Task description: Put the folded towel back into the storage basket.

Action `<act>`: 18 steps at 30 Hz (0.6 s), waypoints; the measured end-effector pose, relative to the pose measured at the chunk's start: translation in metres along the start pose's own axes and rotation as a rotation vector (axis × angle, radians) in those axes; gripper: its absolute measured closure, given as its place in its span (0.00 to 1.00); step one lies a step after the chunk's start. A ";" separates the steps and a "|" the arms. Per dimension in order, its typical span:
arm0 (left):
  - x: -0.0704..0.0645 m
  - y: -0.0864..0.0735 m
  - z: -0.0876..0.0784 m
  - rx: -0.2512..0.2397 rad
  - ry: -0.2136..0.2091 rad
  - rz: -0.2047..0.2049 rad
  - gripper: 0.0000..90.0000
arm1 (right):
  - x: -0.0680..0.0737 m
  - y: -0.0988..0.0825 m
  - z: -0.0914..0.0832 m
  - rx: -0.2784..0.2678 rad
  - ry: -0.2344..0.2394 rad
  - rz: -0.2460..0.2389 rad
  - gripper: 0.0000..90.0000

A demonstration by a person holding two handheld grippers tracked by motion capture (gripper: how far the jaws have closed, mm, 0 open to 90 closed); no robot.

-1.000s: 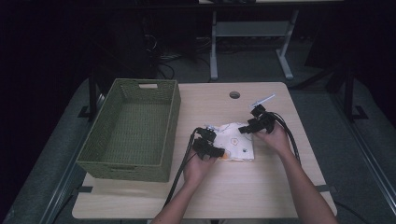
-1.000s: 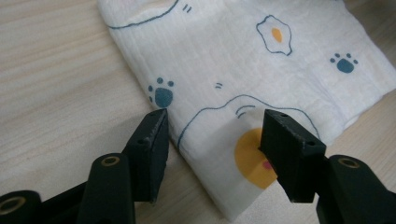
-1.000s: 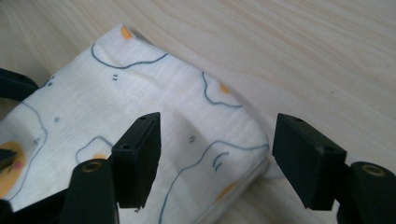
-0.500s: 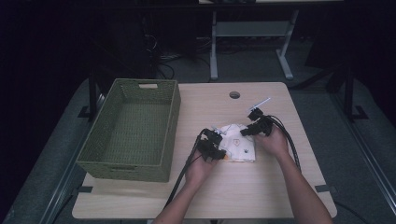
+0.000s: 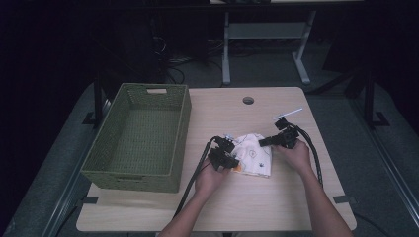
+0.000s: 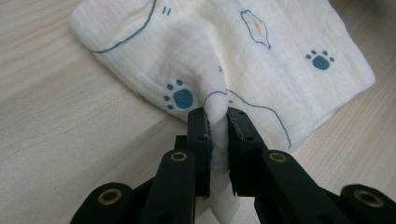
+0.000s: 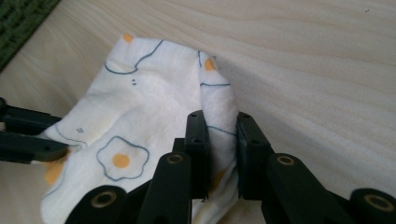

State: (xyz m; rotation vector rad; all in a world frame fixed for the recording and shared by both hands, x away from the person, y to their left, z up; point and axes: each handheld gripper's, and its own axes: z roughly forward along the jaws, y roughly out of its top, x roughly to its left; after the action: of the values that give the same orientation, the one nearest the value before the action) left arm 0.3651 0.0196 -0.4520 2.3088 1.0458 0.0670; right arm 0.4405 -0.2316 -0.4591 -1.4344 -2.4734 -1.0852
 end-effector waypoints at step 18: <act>-0.001 0.011 -0.040 -0.082 -0.088 -0.014 0.91 | 0.014 0.012 -0.035 -0.053 0.066 0.019 0.87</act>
State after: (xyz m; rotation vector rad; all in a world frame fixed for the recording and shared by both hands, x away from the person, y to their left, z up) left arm 0.3607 0.0328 -0.4133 2.2100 0.9966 0.0019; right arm 0.4328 -0.2389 -0.4214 -1.4089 -2.3993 -1.1836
